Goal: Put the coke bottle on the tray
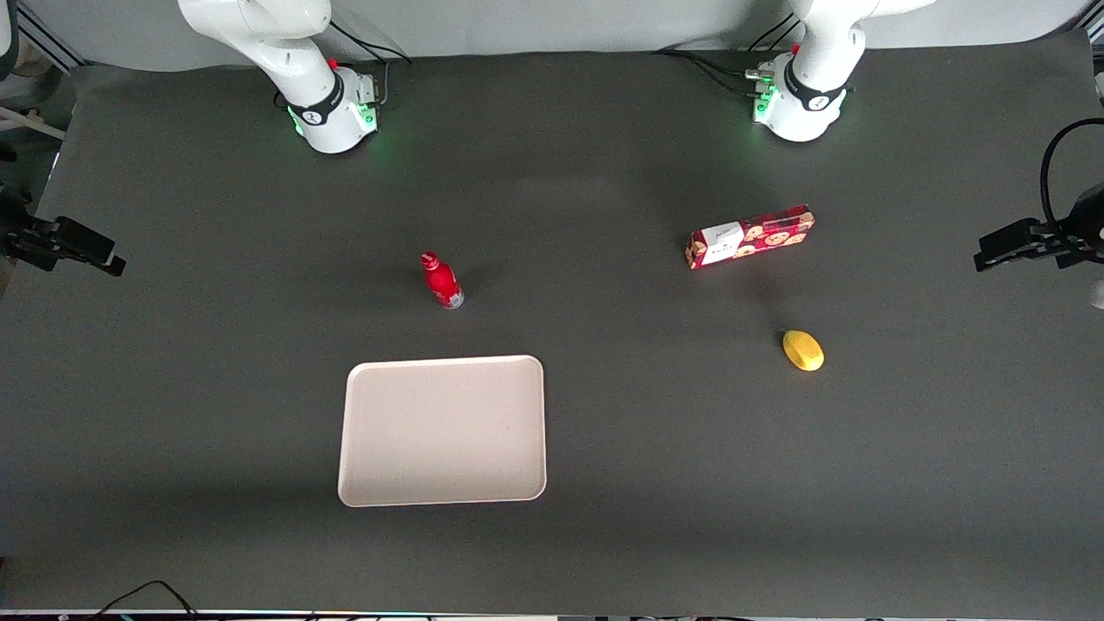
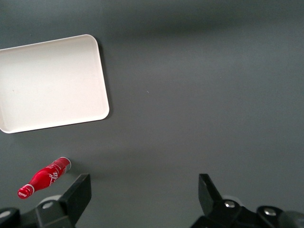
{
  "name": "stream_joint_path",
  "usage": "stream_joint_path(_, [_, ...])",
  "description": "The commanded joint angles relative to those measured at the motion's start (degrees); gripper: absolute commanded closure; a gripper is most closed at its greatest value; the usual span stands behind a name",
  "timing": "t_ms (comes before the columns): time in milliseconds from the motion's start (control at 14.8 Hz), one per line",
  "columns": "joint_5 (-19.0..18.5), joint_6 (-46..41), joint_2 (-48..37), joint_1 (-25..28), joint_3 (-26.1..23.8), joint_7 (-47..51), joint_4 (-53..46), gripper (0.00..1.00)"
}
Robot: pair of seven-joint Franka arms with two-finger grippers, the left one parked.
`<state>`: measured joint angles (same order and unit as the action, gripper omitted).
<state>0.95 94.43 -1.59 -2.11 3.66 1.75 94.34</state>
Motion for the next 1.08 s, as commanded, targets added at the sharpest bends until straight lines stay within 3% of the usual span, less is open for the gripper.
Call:
stream_joint_path(0, [1.16,-0.82,0.01,-0.88,-0.67,-1.49,-0.65,0.0])
stream_joint_path(607, [1.07,-0.91,0.18,0.0,-1.19,-1.23,-0.47,0.0])
stream_joint_path(1011, [1.25,-5.04,0.18,12.28,-1.2,-0.87,-0.3,0.0])
